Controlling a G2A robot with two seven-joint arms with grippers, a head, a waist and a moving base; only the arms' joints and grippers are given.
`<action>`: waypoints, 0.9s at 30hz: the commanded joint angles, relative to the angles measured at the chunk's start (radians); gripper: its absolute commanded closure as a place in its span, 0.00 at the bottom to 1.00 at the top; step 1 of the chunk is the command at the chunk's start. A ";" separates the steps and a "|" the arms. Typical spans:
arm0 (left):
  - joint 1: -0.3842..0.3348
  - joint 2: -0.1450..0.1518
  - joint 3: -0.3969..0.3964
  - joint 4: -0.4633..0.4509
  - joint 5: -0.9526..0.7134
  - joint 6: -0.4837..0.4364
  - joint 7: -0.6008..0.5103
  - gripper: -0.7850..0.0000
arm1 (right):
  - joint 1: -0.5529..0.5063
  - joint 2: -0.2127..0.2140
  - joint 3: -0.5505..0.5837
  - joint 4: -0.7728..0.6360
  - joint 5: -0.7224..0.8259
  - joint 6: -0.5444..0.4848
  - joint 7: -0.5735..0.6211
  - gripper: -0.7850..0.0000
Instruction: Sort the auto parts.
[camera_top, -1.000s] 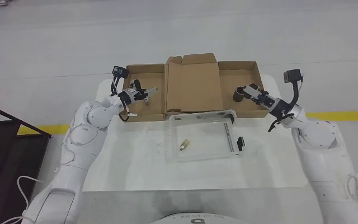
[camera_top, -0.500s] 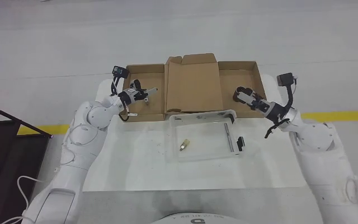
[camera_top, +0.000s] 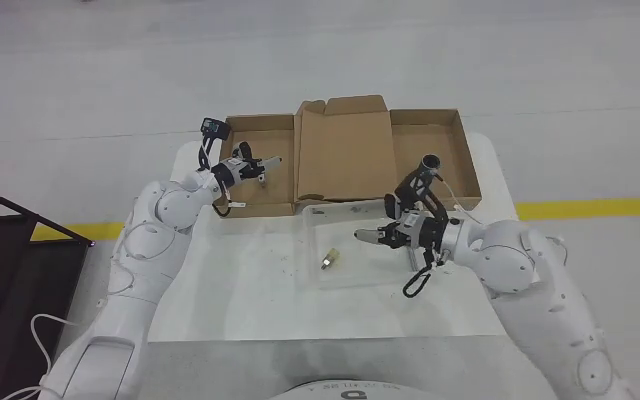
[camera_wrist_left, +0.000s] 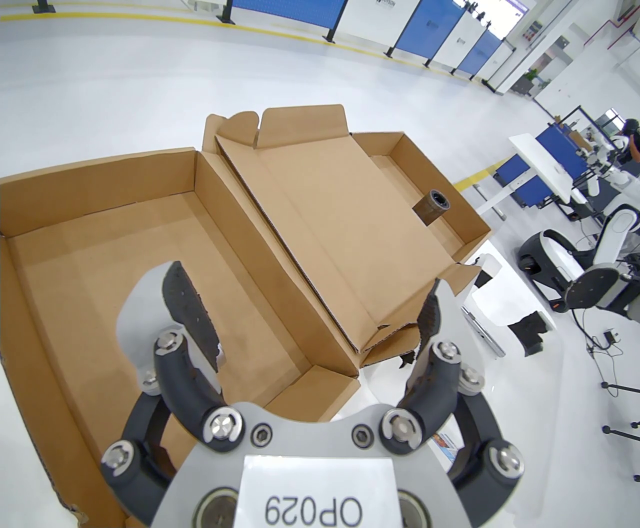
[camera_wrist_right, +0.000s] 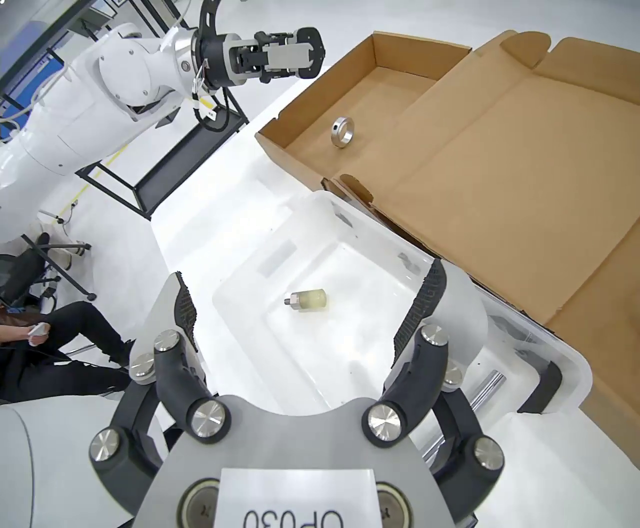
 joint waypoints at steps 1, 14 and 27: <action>0.000 0.000 0.000 0.000 0.000 0.000 0.000 0.00 | -0.003 0.000 -0.006 -0.008 -0.017 0.011 -0.006 0.00; 0.139 0.018 0.035 -0.324 0.105 0.037 -0.163 0.00 | -0.124 0.011 0.212 -0.020 0.151 -0.037 -0.220 0.00; 0.196 0.025 0.050 -0.480 0.132 0.135 -0.269 0.00 | -0.166 0.011 0.271 -0.021 0.177 -0.049 -0.292 0.00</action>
